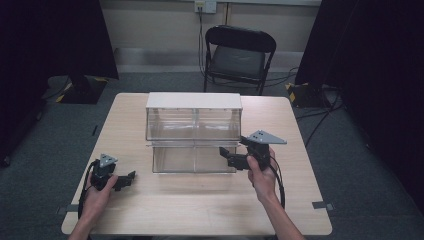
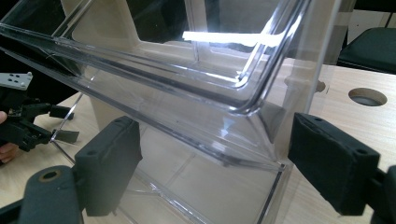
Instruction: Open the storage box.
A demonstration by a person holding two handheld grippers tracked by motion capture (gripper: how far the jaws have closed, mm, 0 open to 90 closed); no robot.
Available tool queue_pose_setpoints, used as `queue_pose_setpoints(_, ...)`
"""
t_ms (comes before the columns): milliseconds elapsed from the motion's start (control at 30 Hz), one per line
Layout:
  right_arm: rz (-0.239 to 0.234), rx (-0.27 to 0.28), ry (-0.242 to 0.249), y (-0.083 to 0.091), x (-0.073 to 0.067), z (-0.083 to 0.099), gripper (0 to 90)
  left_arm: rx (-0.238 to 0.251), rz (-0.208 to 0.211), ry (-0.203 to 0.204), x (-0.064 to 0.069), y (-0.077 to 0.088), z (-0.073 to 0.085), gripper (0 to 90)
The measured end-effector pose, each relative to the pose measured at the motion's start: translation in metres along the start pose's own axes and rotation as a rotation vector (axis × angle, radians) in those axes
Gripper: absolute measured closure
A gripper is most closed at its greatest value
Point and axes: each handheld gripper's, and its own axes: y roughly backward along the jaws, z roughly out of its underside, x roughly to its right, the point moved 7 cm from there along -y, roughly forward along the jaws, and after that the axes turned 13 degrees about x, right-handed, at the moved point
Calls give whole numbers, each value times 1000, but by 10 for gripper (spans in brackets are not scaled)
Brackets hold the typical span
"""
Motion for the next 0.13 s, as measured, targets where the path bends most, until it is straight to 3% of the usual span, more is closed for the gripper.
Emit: queue_pose_setpoints(133,-4,-1,0,0,0,0,166,0,1,0,0,0,0,103)
